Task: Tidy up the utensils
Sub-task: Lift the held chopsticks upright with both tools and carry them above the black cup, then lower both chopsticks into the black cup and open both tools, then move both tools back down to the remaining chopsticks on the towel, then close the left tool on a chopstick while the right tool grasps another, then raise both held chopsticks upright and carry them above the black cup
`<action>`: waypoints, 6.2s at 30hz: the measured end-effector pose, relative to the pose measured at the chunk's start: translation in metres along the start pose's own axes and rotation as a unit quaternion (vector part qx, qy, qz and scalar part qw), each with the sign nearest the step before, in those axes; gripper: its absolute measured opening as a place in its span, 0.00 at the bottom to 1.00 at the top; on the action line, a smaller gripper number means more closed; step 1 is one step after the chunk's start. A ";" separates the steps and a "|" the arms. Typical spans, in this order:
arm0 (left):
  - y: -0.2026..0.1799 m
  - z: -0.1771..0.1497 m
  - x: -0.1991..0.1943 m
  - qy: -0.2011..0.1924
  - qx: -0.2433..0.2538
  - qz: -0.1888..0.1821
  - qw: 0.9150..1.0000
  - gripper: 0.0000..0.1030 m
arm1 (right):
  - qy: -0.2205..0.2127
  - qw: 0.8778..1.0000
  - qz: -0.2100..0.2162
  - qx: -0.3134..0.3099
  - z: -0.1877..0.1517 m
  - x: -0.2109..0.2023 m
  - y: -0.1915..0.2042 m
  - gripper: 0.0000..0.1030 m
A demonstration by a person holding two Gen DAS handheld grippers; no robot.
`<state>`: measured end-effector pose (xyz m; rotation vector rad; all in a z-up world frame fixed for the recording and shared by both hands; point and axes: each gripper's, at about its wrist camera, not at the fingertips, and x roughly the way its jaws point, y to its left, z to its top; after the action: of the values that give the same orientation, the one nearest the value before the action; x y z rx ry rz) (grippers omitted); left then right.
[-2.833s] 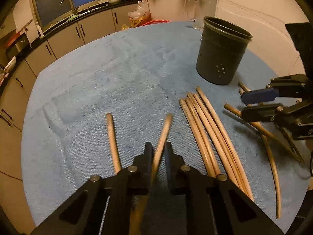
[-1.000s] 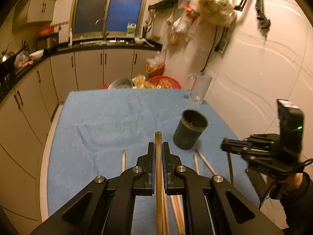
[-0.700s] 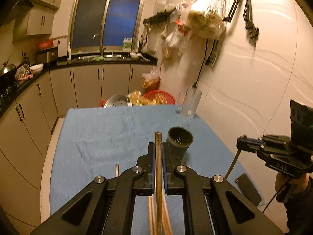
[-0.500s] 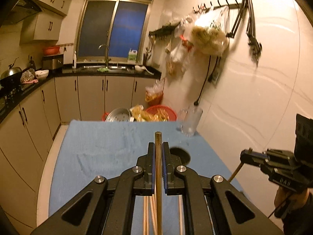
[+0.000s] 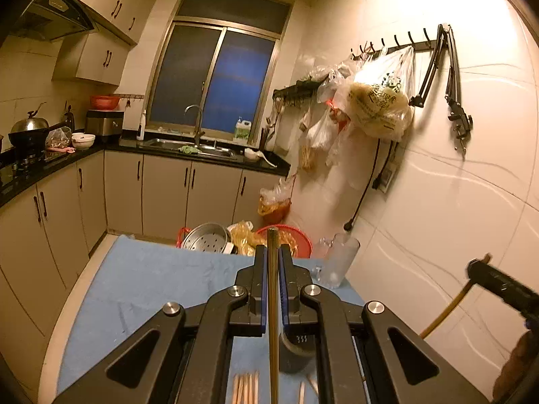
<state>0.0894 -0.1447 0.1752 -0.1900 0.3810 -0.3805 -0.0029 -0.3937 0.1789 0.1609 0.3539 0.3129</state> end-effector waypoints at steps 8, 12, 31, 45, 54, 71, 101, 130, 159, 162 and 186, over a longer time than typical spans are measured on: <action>-0.022 0.016 0.046 -0.032 -0.001 -0.010 0.999 0.06 | -0.036 0.999 -0.032 0.004 0.020 0.014 -0.012 0.07; -0.036 0.023 0.068 -0.040 0.014 -0.012 0.999 0.06 | -0.038 0.999 -0.038 0.009 0.026 0.033 -0.023 0.07; -0.033 -0.020 0.145 0.006 -0.010 -0.022 1.000 0.06 | -0.016 0.997 -0.044 0.055 -0.001 0.093 -0.089 0.07; -0.027 -0.043 0.141 0.030 -0.009 -0.025 0.999 0.07 | 0.014 0.994 -0.046 0.097 -0.036 0.122 -0.115 0.07; -0.025 -0.055 0.133 0.047 -0.001 -0.021 0.999 0.07 | 0.029 0.993 -0.057 0.099 -0.040 0.131 -0.115 0.07; -0.025 -0.060 0.110 0.053 -0.005 -0.016 0.998 0.47 | 0.027 0.993 -0.084 0.084 -0.041 0.113 -0.102 0.30; 0.065 -0.180 -0.002 0.187 -0.033 0.085 0.978 0.82 | 0.152 0.980 -0.063 0.110 -0.169 0.068 -0.087 0.49; 0.050 -0.195 0.155 0.334 0.130 0.072 0.931 0.36 | 0.299 0.951 -0.058 0.054 -0.217 0.189 -0.099 0.39; 0.044 -0.130 0.100 0.264 0.050 0.012 0.963 0.07 | 0.200 0.977 -0.068 0.029 -0.152 0.132 -0.077 0.08; 0.036 -0.115 0.079 0.239 0.057 0.006 0.969 0.07 | 0.175 0.983 -0.059 0.021 -0.133 0.115 -0.066 0.08; -0.013 -0.073 -0.004 0.153 0.048 -0.046 0.986 0.07 | -0.087 0.996 -0.008 0.000 -0.086 -0.012 -0.025 0.08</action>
<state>0.0528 -0.1629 0.1135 -0.0548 0.6562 -0.5204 -0.0380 -0.4129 0.0983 0.1842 0.1818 0.2804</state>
